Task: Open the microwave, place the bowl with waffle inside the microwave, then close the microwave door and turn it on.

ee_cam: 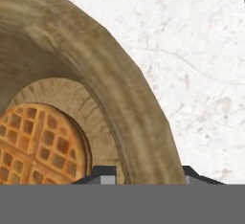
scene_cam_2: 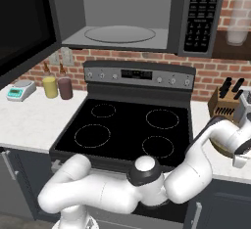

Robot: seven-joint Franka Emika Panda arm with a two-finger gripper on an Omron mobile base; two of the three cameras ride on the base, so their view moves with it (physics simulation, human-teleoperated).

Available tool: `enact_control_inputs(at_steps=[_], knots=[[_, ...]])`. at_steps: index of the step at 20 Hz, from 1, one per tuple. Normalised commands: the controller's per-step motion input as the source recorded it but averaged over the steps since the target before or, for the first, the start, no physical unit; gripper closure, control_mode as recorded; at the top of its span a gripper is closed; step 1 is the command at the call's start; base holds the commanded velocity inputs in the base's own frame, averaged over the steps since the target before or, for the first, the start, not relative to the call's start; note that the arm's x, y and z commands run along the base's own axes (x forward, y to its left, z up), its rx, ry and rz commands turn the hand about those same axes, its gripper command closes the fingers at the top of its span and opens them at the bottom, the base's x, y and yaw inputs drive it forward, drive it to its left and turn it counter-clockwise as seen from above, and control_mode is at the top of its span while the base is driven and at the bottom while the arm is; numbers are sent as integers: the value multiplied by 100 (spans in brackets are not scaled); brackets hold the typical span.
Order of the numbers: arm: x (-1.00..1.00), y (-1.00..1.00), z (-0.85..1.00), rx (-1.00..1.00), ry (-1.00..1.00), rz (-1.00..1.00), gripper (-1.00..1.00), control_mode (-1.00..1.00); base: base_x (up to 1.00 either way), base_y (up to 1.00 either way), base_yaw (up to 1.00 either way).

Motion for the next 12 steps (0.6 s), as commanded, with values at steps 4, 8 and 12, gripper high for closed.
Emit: enact_control_inputs(at_steps=[4, 8, 12], knots=[[8, 0, -40, -4, 0, 0, 100, -100, 0, 0, 0], [-24, 0, -6, 2, -14, -1, 100, -100, 0, 0, 0], [-87, 21, 18, 4, -41, 0, 100, -100, 0, 0, 0]])
